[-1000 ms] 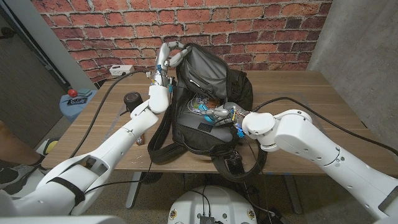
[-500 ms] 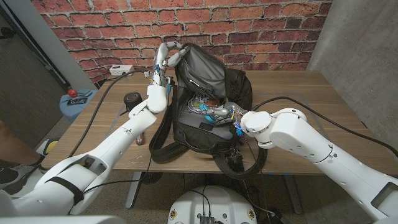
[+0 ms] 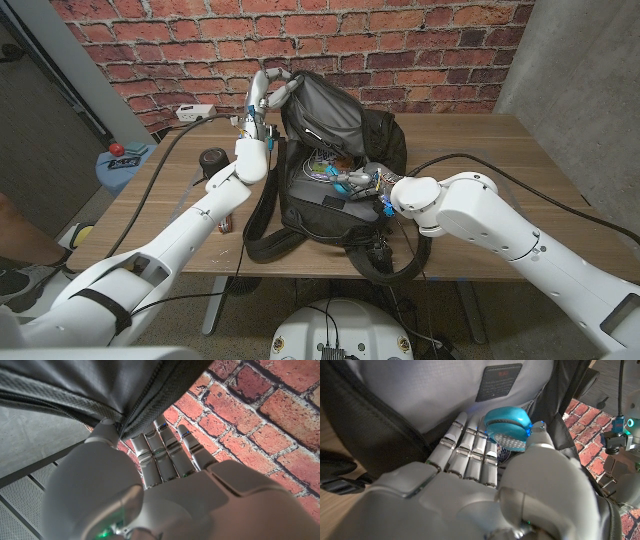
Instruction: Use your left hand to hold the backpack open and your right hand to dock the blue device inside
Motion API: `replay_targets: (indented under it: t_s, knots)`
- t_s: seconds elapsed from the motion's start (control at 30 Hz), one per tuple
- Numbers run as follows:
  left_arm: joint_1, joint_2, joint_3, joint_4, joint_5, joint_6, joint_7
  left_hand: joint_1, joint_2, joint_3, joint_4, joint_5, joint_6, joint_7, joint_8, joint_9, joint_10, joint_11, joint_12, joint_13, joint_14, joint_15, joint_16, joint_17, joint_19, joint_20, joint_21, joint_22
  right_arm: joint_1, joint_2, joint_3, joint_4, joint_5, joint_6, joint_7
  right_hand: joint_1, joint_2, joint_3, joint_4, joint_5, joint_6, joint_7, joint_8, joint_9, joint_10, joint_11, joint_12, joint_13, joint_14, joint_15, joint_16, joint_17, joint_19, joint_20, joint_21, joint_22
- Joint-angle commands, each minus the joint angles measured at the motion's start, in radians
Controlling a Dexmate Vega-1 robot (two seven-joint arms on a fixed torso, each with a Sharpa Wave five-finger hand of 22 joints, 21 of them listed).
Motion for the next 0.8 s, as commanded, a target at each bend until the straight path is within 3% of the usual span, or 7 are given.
replay_targets:
  t_s: [0.03, 0.33, 0.8]
  knots:
    - [0.009, -0.002, 0.001, -0.009, 0.005, 0.000, 0.005, 0.003, 0.010, -0.004, 0.001, 0.005, 0.002, 0.005, 0.010, 0.002, -0.001, -0.003, 0.007, 0.002, 0.000, -0.001, -0.003, 0.003, -0.001, -0.002, -0.004, 0.002, -0.015, -0.015, 0.034, -0.039, 0.019, -0.027, -0.003, -0.022, -0.012, -0.008, 0.003, 0.008, -0.020, 0.010, -0.008, 0.002, -0.025, 0.009, -0.013, 0.002, -0.015, 0.010, -0.009, -0.002, -0.009, 0.010, 0.001, 0.004]
    - [0.012, -0.001, 0.000, -0.013, 0.007, 0.003, 0.004, 0.004, 0.011, -0.004, 0.001, 0.005, 0.002, 0.005, 0.011, 0.003, 0.001, -0.006, 0.009, 0.002, -0.002, -0.001, -0.002, 0.004, -0.001, -0.002, -0.004, 0.002, -0.014, -0.017, 0.044, -0.047, 0.040, -0.044, 0.004, -0.029, -0.020, -0.016, 0.000, 0.013, -0.057, 0.023, -0.015, 0.001, -0.052, 0.030, -0.023, 0.006, -0.040, 0.026, -0.021, -0.001, -0.027, 0.024, -0.004, 0.005]
    - [0.017, -0.006, 0.002, -0.021, 0.009, 0.011, 0.006, 0.004, 0.011, -0.004, 0.001, 0.005, 0.000, 0.005, 0.011, 0.004, 0.000, -0.007, 0.010, 0.003, -0.003, -0.004, -0.003, 0.005, -0.002, -0.004, -0.004, 0.002, -0.014, -0.020, 0.054, -0.053, 0.067, -0.063, 0.006, -0.083, -0.067, -0.056, 0.013, 0.033, -0.138, 0.052, -0.016, 0.005, -0.129, 0.055, -0.053, 0.017, -0.076, 0.053, -0.056, -0.012, -0.062, 0.037, -0.009, 0.006]
